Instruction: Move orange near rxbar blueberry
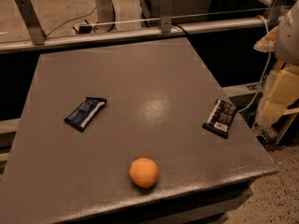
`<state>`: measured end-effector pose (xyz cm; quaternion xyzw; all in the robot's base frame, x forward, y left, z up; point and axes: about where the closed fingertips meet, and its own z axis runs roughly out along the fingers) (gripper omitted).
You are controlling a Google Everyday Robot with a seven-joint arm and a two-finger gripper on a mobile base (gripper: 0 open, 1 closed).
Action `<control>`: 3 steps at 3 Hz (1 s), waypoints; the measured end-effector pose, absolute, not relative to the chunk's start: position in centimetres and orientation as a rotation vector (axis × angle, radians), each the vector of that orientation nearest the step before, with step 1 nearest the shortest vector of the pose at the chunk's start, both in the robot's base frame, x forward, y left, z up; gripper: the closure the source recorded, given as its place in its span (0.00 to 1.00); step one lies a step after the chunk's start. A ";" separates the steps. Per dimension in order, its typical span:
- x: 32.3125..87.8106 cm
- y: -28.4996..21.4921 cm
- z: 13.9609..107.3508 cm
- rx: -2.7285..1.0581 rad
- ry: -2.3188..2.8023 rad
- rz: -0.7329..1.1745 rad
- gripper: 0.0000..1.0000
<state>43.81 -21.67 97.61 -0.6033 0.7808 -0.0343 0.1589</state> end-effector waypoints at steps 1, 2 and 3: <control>43.8 -21.7 97.6 -1.725 2.232 -0.098 0.00; 44.4 -18.2 95.3 -1.840 2.183 -0.040 0.00; 44.1 -12.4 92.0 -2.012 2.065 0.068 0.00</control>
Offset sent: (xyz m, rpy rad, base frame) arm 0.0136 0.0905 -0.0674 -0.0013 0.1441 0.2391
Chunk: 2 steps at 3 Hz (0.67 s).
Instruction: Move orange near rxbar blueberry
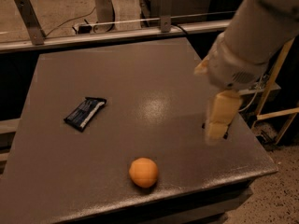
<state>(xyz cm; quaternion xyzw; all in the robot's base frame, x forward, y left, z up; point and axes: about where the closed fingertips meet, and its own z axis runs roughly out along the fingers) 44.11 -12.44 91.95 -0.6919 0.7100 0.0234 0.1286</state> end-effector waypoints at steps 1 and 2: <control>41.9 -6.2 88.1 -2.205 1.907 0.192 0.00; 40.0 -2.5 86.5 -2.311 1.768 0.237 0.00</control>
Offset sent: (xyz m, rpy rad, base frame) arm -0.0641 0.1391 -0.0752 0.0583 0.0824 0.4449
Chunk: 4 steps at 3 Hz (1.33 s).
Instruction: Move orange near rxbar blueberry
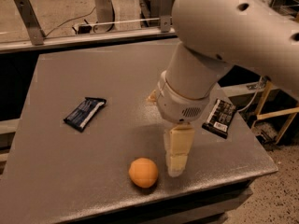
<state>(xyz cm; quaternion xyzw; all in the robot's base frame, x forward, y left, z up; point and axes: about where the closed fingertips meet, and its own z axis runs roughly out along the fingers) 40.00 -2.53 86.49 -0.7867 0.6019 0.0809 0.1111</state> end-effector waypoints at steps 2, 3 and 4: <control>37.0 1.0 84.6 -2.469 1.594 0.215 0.00; 36.4 1.2 83.4 -2.527 1.568 0.178 0.00; 36.2 1.1 82.3 -2.576 1.551 0.135 0.06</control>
Offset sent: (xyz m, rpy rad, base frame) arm -0.0460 0.0470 -0.0363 -0.0821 -0.0264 0.2424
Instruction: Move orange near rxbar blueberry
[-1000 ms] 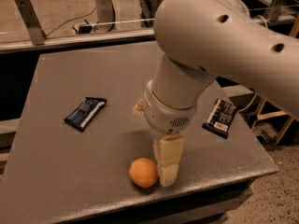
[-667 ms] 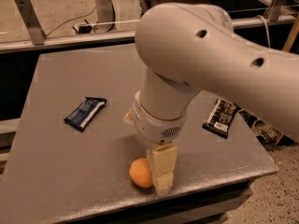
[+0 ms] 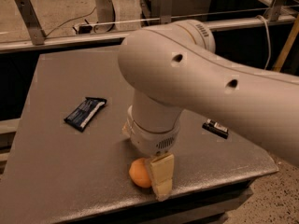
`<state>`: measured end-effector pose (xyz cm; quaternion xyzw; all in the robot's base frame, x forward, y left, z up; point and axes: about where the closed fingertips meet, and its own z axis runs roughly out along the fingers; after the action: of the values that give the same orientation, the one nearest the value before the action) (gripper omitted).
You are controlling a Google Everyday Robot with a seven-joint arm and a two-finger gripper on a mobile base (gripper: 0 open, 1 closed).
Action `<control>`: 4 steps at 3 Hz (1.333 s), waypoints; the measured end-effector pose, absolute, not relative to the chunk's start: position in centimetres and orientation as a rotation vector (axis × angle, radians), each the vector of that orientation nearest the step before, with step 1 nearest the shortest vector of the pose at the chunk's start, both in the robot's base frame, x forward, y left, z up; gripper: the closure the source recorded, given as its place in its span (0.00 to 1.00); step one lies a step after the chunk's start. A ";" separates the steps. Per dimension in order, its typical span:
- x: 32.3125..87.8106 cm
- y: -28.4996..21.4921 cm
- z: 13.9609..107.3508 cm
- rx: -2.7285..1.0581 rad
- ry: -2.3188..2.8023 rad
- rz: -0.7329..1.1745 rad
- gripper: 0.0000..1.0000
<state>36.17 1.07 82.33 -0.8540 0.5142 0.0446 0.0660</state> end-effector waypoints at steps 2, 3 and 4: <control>36.1 1.1 81.9 -2.598 1.544 0.132 0.59; 36.3 1.1 82.0 -2.598 1.549 0.142 0.82; 36.8 1.2 81.9 -2.590 1.594 0.159 1.00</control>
Offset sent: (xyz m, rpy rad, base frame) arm -0.0006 -0.0014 -0.0071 -0.0172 0.0162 0.0125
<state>36.85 1.15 81.95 -0.8495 0.5229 0.0521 0.0478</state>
